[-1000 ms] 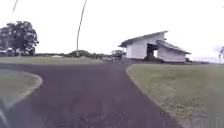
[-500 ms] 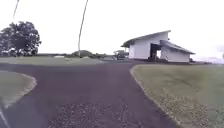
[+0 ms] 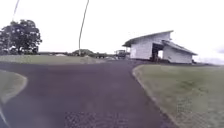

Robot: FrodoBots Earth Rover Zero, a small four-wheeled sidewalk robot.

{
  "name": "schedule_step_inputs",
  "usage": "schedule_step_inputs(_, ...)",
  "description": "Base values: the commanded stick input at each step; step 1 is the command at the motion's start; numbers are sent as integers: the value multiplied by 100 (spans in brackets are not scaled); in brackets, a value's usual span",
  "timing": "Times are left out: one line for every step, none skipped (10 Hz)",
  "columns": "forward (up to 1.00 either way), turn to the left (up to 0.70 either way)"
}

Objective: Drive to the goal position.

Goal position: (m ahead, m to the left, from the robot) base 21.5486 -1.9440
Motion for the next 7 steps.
schedule_step_inputs(85,0)
schedule_step_inputs(85,0)
schedule_step_inputs(85,0)
schedule_step_inputs(85,0)
schedule_step_inputs(85,0)
schedule_step_inputs(85,0)
schedule_step_inputs(85,0)
